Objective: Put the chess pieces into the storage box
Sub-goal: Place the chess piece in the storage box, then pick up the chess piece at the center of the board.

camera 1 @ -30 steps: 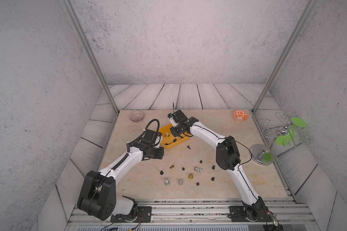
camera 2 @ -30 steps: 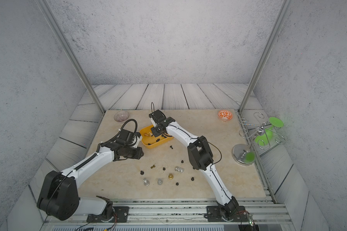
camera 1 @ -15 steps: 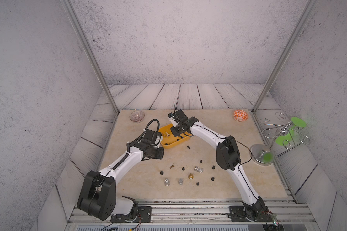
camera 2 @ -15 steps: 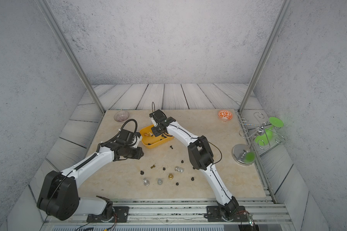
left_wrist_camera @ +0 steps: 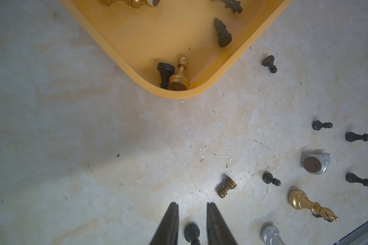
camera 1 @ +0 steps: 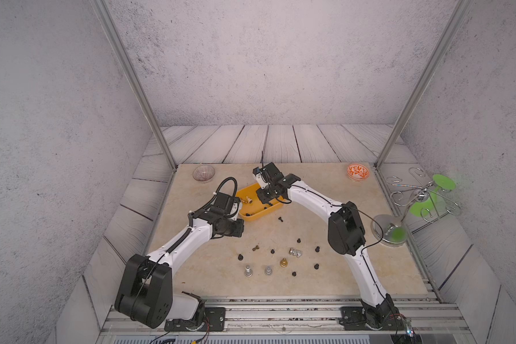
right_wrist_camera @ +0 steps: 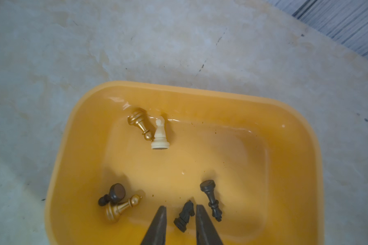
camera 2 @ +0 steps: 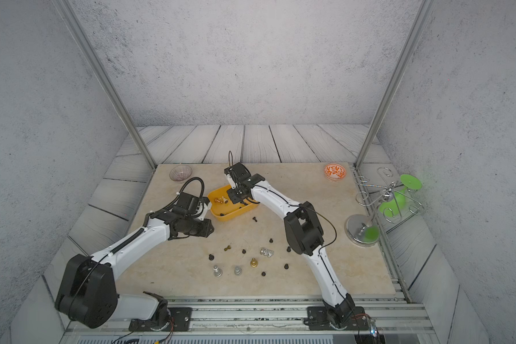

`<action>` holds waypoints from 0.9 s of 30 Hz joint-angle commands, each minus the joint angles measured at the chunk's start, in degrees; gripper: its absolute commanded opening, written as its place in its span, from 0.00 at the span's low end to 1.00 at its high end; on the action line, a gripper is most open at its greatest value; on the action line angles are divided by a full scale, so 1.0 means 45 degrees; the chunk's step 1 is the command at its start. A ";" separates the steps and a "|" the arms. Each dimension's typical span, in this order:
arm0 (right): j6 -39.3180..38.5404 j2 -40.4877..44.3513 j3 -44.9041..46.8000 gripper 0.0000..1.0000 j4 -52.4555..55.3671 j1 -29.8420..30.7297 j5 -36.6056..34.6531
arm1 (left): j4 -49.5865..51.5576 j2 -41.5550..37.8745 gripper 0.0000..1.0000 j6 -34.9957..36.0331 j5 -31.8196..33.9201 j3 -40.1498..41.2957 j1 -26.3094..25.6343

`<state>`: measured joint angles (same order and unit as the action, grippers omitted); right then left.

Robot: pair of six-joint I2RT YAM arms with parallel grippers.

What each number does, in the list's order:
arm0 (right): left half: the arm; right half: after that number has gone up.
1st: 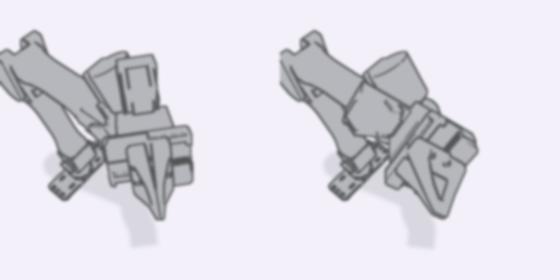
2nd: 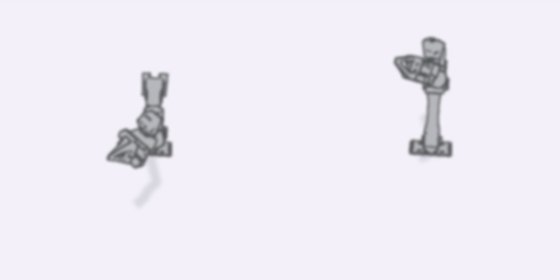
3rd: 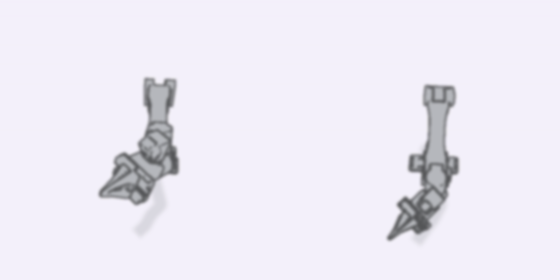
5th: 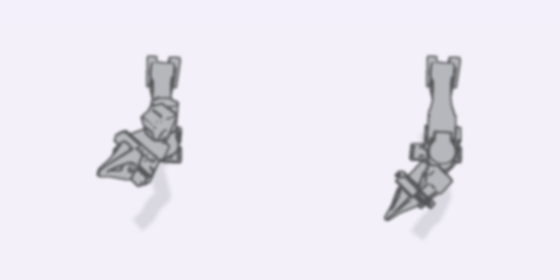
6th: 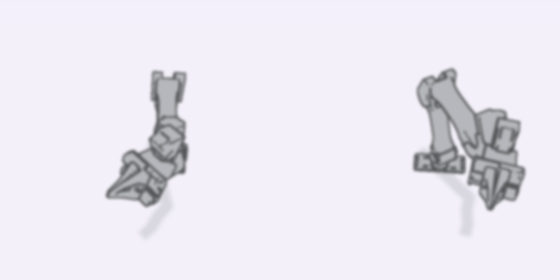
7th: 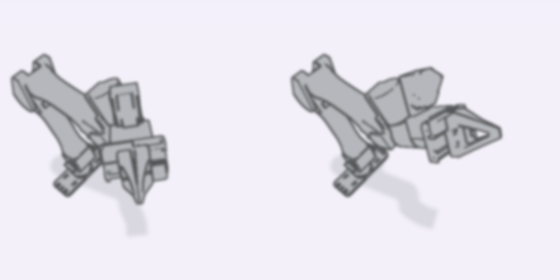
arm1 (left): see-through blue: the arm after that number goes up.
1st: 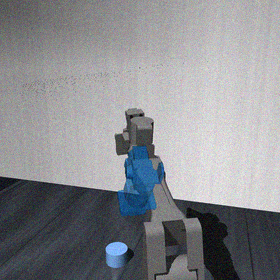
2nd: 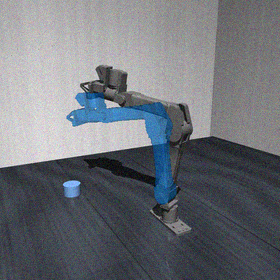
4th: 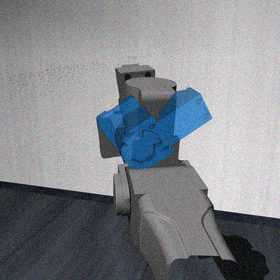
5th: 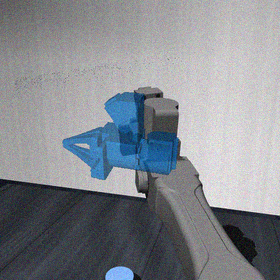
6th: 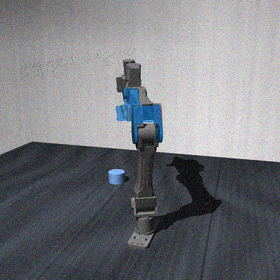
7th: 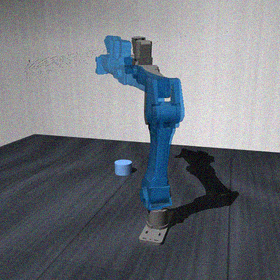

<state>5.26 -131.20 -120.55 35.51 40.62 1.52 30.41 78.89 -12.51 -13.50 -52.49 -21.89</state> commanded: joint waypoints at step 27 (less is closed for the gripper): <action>0.1767 0.8885 1.1773 0.28 -0.0049 -0.0277 -0.1890 | -0.0098 0.0708 0.27 -0.0171 -0.0103 -0.0728 -0.0809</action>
<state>10.68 -94.78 -69.84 34.13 39.46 -5.72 30.39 81.67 -12.97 -13.54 -54.68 -25.15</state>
